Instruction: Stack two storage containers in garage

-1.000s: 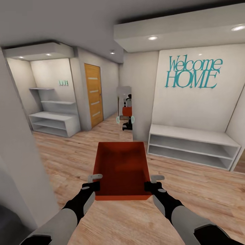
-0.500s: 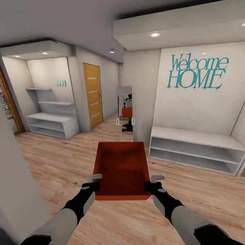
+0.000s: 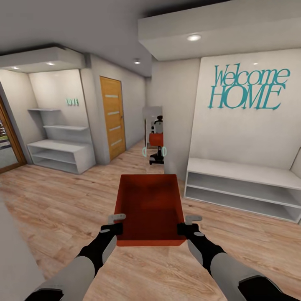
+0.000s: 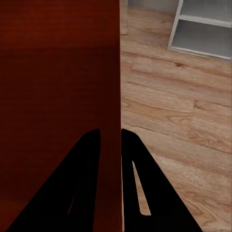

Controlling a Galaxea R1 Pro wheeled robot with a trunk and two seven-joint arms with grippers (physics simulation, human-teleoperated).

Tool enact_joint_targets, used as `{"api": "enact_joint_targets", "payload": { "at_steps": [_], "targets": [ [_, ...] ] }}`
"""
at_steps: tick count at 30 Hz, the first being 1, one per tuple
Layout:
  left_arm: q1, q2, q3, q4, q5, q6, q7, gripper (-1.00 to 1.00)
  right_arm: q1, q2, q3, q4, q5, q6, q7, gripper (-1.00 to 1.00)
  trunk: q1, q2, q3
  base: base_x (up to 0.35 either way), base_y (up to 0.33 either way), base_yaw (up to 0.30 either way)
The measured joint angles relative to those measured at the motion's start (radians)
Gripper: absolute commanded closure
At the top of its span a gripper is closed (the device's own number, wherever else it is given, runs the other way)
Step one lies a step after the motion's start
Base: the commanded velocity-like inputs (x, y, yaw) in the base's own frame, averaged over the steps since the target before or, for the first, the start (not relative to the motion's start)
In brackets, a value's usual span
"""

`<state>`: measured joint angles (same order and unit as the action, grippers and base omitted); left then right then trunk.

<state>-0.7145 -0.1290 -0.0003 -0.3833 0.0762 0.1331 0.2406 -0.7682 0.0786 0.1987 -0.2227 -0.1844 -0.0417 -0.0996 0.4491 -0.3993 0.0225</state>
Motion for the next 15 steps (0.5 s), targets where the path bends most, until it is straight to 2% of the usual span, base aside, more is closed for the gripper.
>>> {"api": "enact_joint_targets", "payload": {
  "at_steps": [3,10,15],
  "targets": [
    [0.000,0.000,-0.001,0.000,0.002,0.000,0.001,1.00,0.000,-0.001,0.001,0.000,-0.001,0.001,0.000,1.00,0.000,0.000,0.000,0.322,0.000,0.096],
    [0.000,-0.001,-0.004,0.000,0.005,0.000,0.002,1.00,0.000,-0.001,0.002,-0.002,0.000,0.003,0.000,1.00,0.000,0.000,0.000,0.322,0.000,0.235],
    [0.000,-0.001,-0.004,0.000,0.005,0.000,0.004,1.00,0.000,-0.002,0.002,-0.002,0.000,0.004,0.001,1.00,0.000,0.000,0.000,0.322,0.000,0.069]
  ]
}}
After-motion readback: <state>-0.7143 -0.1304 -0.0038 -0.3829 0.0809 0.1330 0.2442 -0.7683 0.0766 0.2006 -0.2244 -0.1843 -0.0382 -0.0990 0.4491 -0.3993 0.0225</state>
